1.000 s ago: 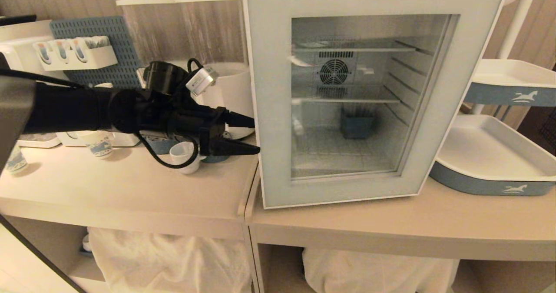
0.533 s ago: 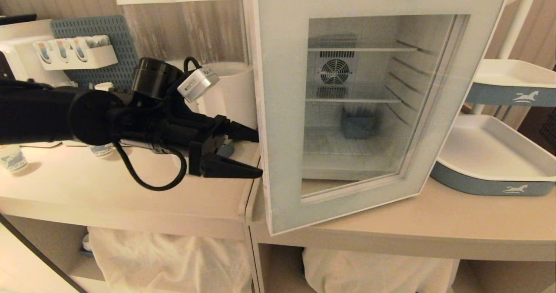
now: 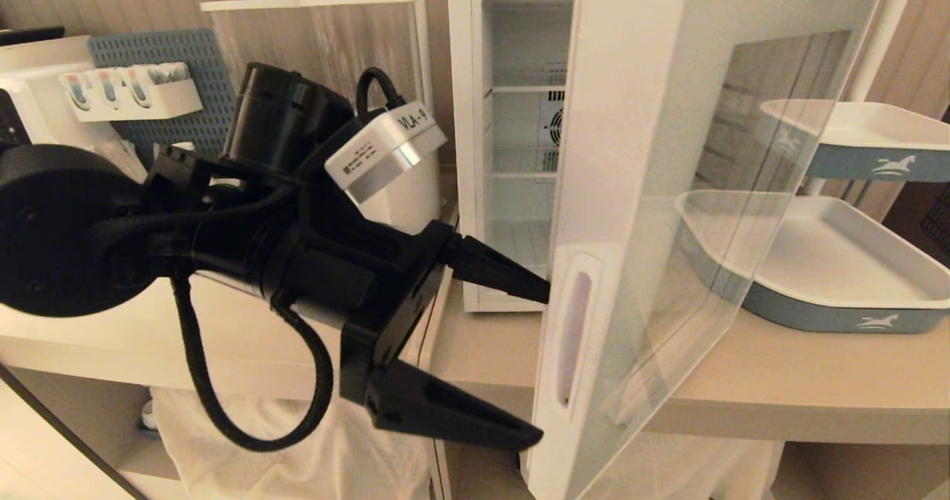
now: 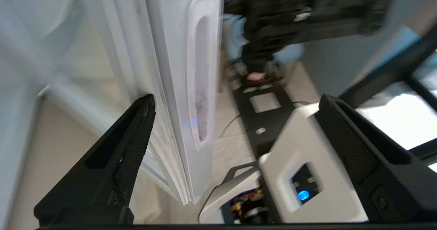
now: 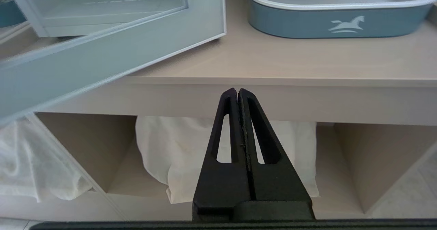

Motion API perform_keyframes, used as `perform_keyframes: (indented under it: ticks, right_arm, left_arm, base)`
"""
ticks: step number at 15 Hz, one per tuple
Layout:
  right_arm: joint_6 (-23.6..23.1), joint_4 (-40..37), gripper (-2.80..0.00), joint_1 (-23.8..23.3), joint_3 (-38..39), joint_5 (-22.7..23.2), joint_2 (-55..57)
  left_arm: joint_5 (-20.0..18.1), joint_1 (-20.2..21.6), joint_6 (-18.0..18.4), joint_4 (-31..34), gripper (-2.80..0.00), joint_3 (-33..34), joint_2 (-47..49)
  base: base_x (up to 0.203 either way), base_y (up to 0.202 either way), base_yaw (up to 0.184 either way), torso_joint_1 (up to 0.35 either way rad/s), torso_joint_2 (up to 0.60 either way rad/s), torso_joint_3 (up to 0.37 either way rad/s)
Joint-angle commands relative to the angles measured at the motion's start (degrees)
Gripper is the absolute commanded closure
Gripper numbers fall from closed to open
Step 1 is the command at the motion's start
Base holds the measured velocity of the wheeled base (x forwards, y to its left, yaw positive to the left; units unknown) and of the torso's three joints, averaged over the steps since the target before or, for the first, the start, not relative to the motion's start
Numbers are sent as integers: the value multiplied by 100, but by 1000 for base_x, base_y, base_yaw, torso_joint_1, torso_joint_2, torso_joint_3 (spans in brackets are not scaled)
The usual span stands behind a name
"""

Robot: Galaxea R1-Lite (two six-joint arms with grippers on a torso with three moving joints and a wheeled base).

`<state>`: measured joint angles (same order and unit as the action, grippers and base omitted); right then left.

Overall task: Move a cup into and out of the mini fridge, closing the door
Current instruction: Open the freezer door, then put the ceramic cup in the freezer

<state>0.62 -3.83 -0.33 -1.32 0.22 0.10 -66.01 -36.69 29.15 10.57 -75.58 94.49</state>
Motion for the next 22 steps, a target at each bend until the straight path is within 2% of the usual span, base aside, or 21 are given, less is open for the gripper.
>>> perform_keyframes:
  ticks: [1,2,4,6,7,10,12,16,17,19,20,22]
  right_arm:
    - [-1,-4,0,-2,0,4,-1]
    - [-9,3,0,-2,-1,6,-1]
    - [-9,5,0,-2,-9,4,-1]
    - [-9,5,0,-2,-9,13,-1]
    - [-9,5,0,-2,-9,4,-1]
    - [-9,-1,0,-2,-9,5,-1]
    - [-9,5,0,-2,-9,4,-1]
    - [-9,0,0,-2,-9,4,5]
    - [-9,-1,0,-2,-9,4,8]
    - [-9,5,0,-2,-9,4,8]
    - [-9,-4,0,-2,-9,4,-1]
    - [-9,-4,0,-2,-9,4,8]
  left_arm:
    - [18,-93,-6,77,-280,25,-106]
    - [33,-163,-31,76,-280,81,-150]
    - [199,-854,-85,71,-280,329,-346]
    - [367,-1275,-134,68,-280,566,-530]
    - [400,-1331,-156,68,-280,609,-558]
    - [469,-2174,-268,68,-280,656,-549]
    - [825,-2527,-286,60,-280,692,-580]
    - [952,-2335,-278,64,-280,845,-740]
    - [1159,-2302,-279,67,-280,902,-791]
    - [1802,-2275,-349,60,-280,1067,-911]
    - [1923,-2256,-408,59,-280,1124,-956]
    - [2591,-2149,-608,59,-280,1326,-1148]
  base:
    - [0,0,0,0,0,0]
    - [0,0,0,0,0,0]
    - [0,0,0,0,0,0]
    - [0,0,0,0,0,0]
    - [0,0,0,0,0,0]
    - [0,0,0,0,0,0]
    - [0,0,0,0,0,0]
    - [0,0,0,0,0,0]
    - [0,0,0,0,0,0]
    - [0,0,0,0,0,0]
    - [0,0,0,0,0,0]
    - [0,0,0,0,0,0]
